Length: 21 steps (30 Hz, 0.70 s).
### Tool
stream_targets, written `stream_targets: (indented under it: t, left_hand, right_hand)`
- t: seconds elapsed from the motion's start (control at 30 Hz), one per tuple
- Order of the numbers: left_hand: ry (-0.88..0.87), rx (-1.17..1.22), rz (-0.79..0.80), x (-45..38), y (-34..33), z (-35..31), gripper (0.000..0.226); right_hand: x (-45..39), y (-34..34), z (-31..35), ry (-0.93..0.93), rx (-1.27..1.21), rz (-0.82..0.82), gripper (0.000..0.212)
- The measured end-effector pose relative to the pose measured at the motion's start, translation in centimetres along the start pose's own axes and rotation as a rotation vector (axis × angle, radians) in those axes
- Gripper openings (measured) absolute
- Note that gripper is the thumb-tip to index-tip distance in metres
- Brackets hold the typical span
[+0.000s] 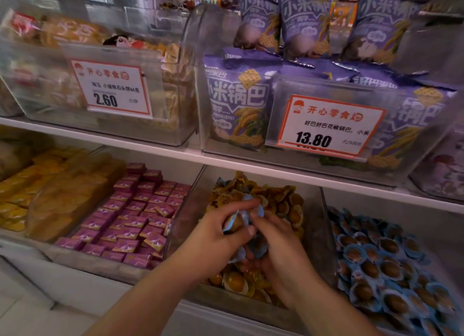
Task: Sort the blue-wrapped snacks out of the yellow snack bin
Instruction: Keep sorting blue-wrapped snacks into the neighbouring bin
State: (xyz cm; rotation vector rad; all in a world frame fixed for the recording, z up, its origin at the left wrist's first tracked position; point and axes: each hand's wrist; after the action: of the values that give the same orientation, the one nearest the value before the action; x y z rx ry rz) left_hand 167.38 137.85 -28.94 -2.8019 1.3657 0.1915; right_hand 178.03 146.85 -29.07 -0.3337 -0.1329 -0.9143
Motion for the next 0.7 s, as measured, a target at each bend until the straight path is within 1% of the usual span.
stream_targets:
  t: [0.07,0.13,0.2,0.27,0.3,0.4,0.43,0.47,0.53,0.6,0.67,0.7]
  left_hand:
    - [-0.039,-0.055,0.029,0.1,0.1,-0.1,0.046]
    - [-0.038,-0.043,0.038,0.2,0.2,-0.4,0.051]
    - [-0.009,0.01,0.029,0.1,0.2,-0.7,0.054]
    - [0.069,0.135,0.024,0.1,0.1,-1.2,0.057]
    - [0.116,0.224,0.034,0.1,-0.1,-1.6,0.053]
    - [0.233,0.506,0.082,0.0,-0.7,-3.0,0.025]
    - [0.258,0.56,0.108,-0.1,-1.1,-3.4,0.021]
    - [0.281,0.583,0.116,-0.1,-1.6,-3.7,0.024]
    - [0.307,0.574,0.072,-0.3,-3.2,-4.0,0.033]
    - [0.262,0.473,0.023,-0.3,-5.4,-4.3,0.041]
    - [0.152,0.343,0.057,0.1,-8.4,-4.6,0.04]
    - [0.069,0.275,0.099,0.3,-10.2,-4.6,0.033]
  right_hand:
    - [0.2,0.1,0.0,0.057,0.025,-0.006,0.021]
    - [0.4,0.0,-0.2,0.092,0.046,-0.039,0.021]
    - [0.5,0.0,-0.4,0.129,0.043,-0.079,0.019]
    - [0.6,0.1,-0.3,0.17,0.027,-0.153,0.016]
    - [0.6,0.3,-0.2,0.193,0.035,-0.205,0.017]
    - [1.6,1.4,1.0,0.333,0.091,-0.293,0.017]
    - [2.1,1.9,1.7,0.388,0.108,-0.307,0.016]
    - [2.6,2.6,2.3,0.432,0.124,-0.326,0.015]
    - [3.7,4.8,3.6,0.483,0.136,-0.365,0.013]
    - [4.8,7.5,5.0,0.496,0.14,-0.389,0.011]
    - [5.4,10.7,5.8,0.502,0.165,-0.426,0.011]
    - [5.5,12.3,6.0,0.508,0.192,-0.462,0.013]
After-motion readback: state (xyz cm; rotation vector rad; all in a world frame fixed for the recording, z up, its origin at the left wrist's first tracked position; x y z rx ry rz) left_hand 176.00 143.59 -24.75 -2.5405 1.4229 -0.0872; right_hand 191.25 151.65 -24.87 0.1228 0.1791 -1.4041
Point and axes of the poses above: each hand's wrist, its own x-axis away from the middle knuckle, its own y-axis out of the back of the hand, z = x × y, and after that the axes turned 10 degrees about -z, right-handed
